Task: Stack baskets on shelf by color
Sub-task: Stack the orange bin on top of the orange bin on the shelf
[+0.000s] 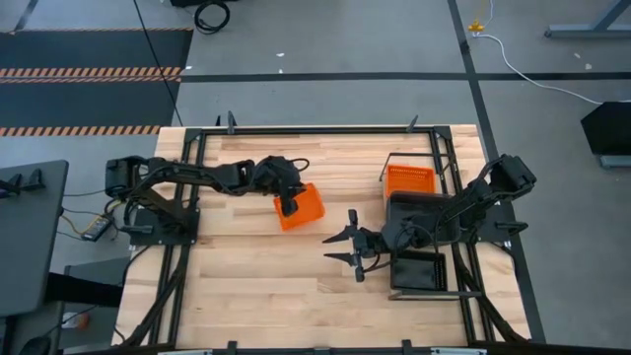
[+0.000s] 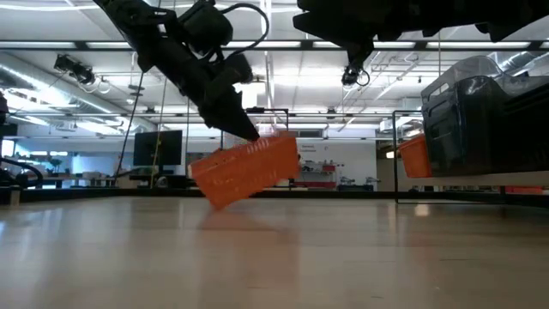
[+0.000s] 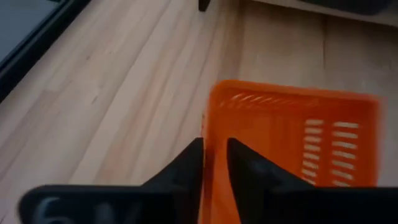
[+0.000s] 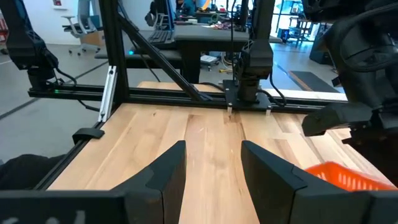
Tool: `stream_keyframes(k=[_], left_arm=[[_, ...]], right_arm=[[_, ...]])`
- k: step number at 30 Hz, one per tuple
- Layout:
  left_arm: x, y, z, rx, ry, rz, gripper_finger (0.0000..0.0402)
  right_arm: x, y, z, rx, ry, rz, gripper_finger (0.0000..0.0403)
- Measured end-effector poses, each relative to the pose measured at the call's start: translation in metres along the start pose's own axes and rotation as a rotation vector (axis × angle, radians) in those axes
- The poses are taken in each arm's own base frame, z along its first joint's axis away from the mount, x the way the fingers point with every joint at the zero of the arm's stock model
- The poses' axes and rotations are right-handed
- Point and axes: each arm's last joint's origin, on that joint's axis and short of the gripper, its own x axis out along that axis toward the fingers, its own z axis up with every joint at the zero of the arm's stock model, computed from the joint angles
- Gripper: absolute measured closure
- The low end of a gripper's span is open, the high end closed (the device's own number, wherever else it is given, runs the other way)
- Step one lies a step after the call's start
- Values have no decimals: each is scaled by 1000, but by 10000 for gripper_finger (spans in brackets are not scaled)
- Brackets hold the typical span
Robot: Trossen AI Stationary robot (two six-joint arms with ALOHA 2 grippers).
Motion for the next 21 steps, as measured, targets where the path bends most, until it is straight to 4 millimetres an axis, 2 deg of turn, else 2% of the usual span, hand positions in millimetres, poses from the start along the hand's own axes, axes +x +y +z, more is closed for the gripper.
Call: stream_keyframes(k=[7,14,17,21], left_arm=[[-4,1,-4,5,48,8,267],[-17,-3,-12,25,160,8,245],[-29,-3,-13,61,200,50,249],[-53,-3,-5,79,133,112,258]], right_arm=[[1,-3,-3,-12,34,-8,242],[5,-14,-5,-31,72,-59,242],[15,-25,-1,-61,205,-112,242],[30,-46,18,-40,456,-177,242]])
